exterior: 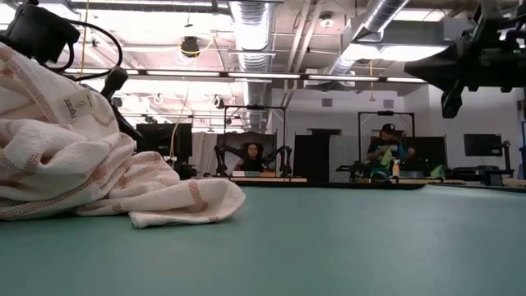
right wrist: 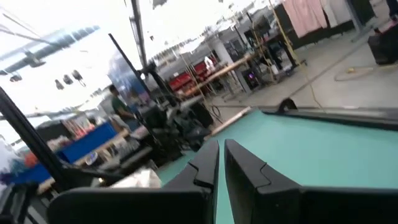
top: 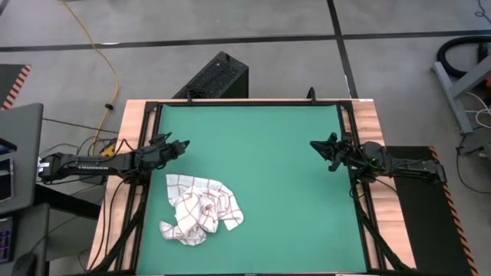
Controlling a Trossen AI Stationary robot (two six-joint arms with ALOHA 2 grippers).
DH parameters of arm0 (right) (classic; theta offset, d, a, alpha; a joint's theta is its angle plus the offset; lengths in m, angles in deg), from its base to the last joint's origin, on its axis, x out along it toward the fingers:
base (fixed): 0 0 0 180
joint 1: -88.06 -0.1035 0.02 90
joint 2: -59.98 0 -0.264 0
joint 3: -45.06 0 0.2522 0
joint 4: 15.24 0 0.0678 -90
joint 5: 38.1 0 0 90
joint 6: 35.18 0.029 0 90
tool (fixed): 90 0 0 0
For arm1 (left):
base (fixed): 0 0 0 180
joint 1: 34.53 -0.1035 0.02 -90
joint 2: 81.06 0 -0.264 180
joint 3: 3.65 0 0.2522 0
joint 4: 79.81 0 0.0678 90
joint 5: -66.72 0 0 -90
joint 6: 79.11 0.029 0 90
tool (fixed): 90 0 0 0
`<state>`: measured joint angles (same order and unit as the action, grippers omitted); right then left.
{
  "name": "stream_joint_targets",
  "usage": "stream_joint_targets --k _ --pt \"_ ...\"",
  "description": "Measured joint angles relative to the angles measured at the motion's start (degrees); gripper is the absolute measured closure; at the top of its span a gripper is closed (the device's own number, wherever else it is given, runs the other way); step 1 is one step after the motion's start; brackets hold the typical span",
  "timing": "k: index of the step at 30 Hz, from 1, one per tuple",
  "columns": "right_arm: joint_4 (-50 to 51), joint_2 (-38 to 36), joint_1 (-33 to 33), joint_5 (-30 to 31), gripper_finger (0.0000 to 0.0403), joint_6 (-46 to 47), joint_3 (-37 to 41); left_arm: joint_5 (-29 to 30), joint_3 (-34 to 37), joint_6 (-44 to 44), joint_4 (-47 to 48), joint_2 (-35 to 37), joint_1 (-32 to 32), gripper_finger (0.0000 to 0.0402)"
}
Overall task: Roll towel
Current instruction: Roll the white towel
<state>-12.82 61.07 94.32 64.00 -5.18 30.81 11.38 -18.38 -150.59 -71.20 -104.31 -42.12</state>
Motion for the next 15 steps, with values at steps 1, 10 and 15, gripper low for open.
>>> stream_joint_targets --k 1,10,15 --pt "-0.9 0.0 0.0 0.0 0.0353 0.0 0.0 -1.2 0.0 -0.3 -1.0 0.0 0.0 0.0401" --pt "-4.3 1.2 -0.7 -3.5 0.0312 0.1 -3.0 -14.4 -1.1 12.3 -31.4 0.0 0.0 0.0365" --pt "-8.8 5.4 -3.2 -5.8 0.0241 -0.3 -7.8 -27.5 -12.0 19.2 -32.0 0.0 1.1 0.0306"
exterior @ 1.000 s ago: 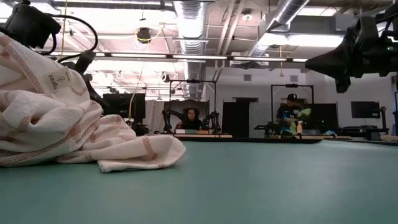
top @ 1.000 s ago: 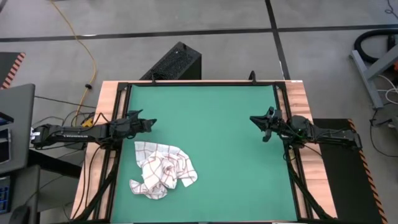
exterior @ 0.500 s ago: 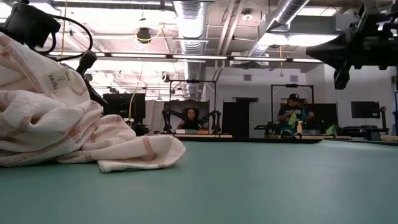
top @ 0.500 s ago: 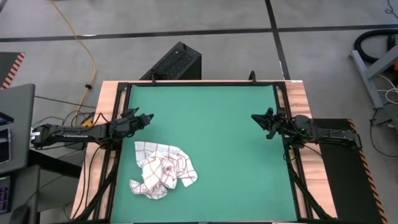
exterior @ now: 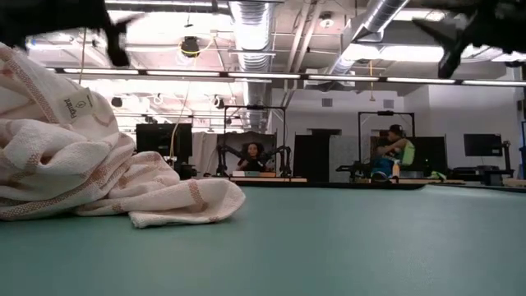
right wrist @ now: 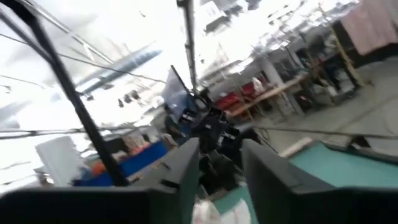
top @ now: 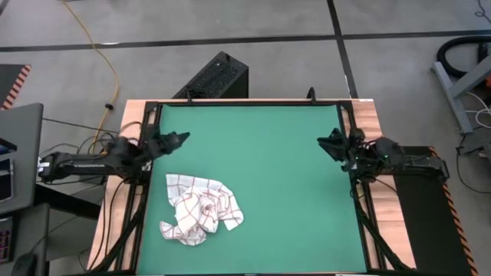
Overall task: Roll towel
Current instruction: Roll the white towel
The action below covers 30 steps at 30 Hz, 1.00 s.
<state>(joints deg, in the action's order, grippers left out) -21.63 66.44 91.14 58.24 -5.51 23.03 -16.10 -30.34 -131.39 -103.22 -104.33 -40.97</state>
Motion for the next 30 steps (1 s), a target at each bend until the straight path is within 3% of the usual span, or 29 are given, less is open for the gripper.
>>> stream_joint_targets --k 4,7,9,12,15,21,30 --pt "-0.4 5.3 -0.9 1.0 0.0193 -0.2 -4.7 -6.7 -15.2 9.4 15.8 -2.4 2.8 0.0258" --pt "-0.2 10.1 -1.3 1.0 0.0174 -1.6 -7.1 -6.7 -30.2 15.0 42.8 -6.6 4.9 0.0236" --pt "0.0 13.7 -1.5 1.1 0.0171 -3.0 -8.0 -1.7 -40.4 16.7 67.3 -10.8 5.7 0.0229" --pt "0.2 18.6 -1.6 1.1 0.0174 -3.1 -8.1 9.5 -51.3 12.5 98.2 -19.0 6.2 0.0228" --pt "0.1 23.3 -1.9 1.1 0.0178 -1.9 -8.1 14.1 -55.0 8.8 114.5 -25.8 6.6 0.0228" --pt "-0.3 31.8 -3.3 1.1 0.018 3.8 -8.1 10.4 -51.4 16.0 117.3 -35.7 6.7 0.0228" --pt "-6.3 39.2 -6.0 1.1 0.0181 5.9 -8.2 -3.5 -32.8 20.8 102.2 -40.2 5.2 0.0228"
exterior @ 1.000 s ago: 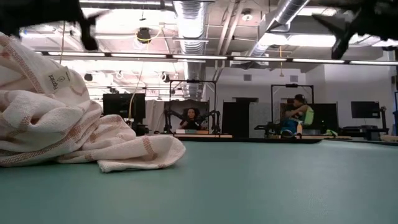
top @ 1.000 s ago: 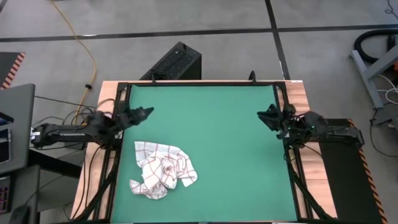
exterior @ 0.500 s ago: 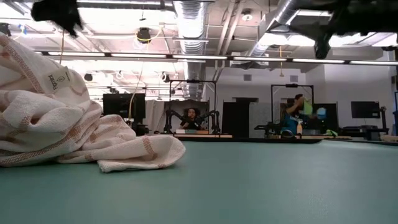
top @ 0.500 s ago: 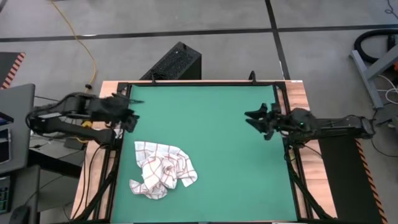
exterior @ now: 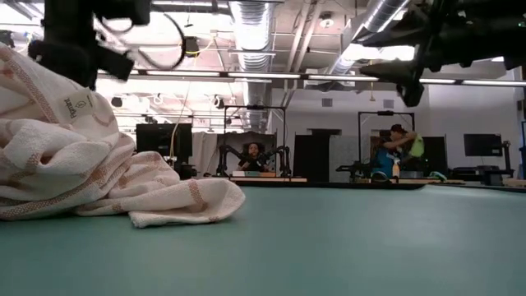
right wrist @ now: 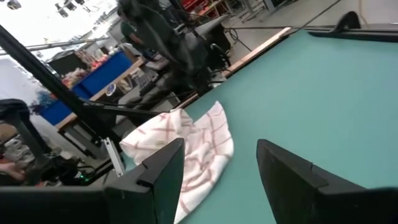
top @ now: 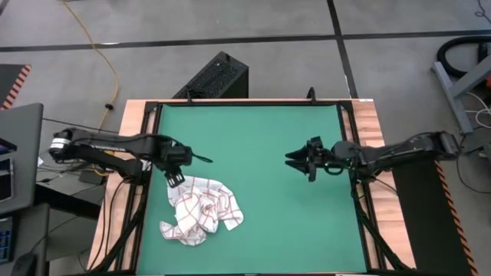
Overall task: Roll towel
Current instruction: Roll the white towel
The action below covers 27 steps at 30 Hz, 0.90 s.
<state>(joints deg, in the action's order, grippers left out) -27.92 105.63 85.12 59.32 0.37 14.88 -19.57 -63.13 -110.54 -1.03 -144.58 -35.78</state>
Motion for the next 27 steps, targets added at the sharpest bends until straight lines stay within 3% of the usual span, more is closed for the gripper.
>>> stream_joint_targets --k 4,6,15,24,27 --pt "-1.5 1.4 -0.2 0.0 0.0181 0.0 0.0 -6.4 7.9 -1.6 -8.8 1.7 -0.7 0.0228" --pt "-1.8 1.8 -0.2 0.0 0.0181 0.0 0.0 -6.9 10.8 -1.7 -9.6 1.7 -0.7 0.0228" --pt "-3.3 2.4 -0.2 0.0 0.0181 0.0 0.0 0.0 15.6 -3.3 -9.5 1.5 -0.7 0.0228" --pt "-3.2 2.4 0.1 0.0 0.0181 0.5 0.0 -0.3 15.6 1.3 -13.0 1.5 -1.1 0.0228" --pt "-3.2 2.4 0.1 0.0 0.0181 1.8 0.0 2.6 16.3 -0.6 -13.1 1.5 -1.1 0.0228"
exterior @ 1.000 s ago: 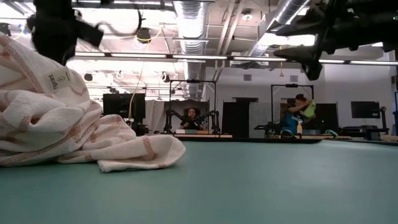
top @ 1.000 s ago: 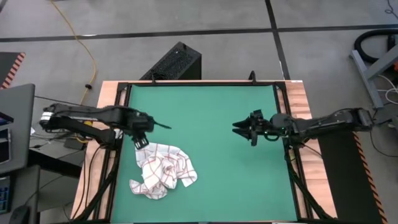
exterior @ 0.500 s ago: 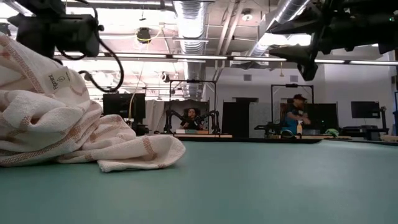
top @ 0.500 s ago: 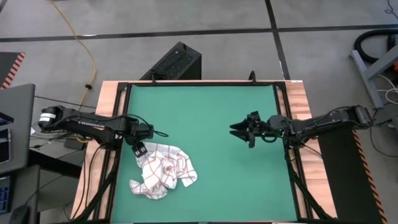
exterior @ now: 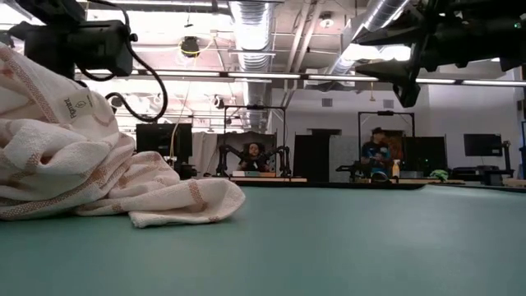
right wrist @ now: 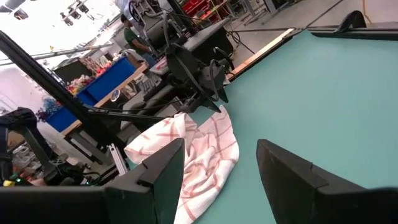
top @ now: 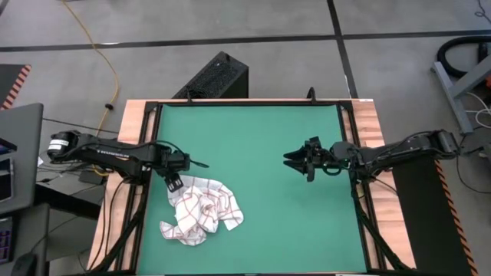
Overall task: Roll towel
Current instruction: Roll the white towel
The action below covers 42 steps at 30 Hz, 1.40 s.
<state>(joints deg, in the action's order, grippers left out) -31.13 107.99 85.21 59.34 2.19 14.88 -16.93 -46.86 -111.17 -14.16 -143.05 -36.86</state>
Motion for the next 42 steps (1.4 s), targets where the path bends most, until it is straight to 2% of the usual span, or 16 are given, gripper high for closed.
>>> stream_joint_targets --k 2,8,12,17,20,24,26,30,42 --pt "0.0 0.0 0.0 0.0 0.0181 0.2 0.0 1.9 0.0 -0.9 -0.7 0.0 0.0 0.0228" --pt "0.0 0.0 0.0 0.0 0.0181 0.3 0.0 1.9 0.7 -1.4 -0.5 -1.3 0.0 0.0228" --pt "-0.6 0.0 0.0 0.1 0.0181 0.8 0.0 -1.8 1.5 -1.2 -2.1 -4.6 0.1 0.0228" --pt "-0.9 0.0 0.0 0.2 0.0181 1.7 0.0 -3.5 0.9 0.4 -2.1 -10.1 0.8 0.0232" --pt "-0.9 0.0 0.0 0.2 0.0181 1.7 0.0 -5.7 0.3 2.1 -2.2 -12.0 1.2 0.0266" --pt "-0.9 0.0 0.0 0.2 0.0181 1.7 0.0 -7.0 -1.8 2.5 -2.1 -12.7 1.8 0.0364" --pt "-0.8 0.0 0.0 0.2 0.0181 1.7 0.0 -7.6 -3.0 2.2 -1.8 -12.4 1.8 0.0389" --pt "-0.7 0.0 0.0 0.2 0.0181 1.3 0.0 -8.7 -6.7 1.6 -3.4 -12.3 1.9 0.04" --pt "-0.8 0.0 0.0 0.2 0.0181 1.2 0.0 -3.1 -12.0 -0.4 -3.7 -12.3 1.8 0.0401"
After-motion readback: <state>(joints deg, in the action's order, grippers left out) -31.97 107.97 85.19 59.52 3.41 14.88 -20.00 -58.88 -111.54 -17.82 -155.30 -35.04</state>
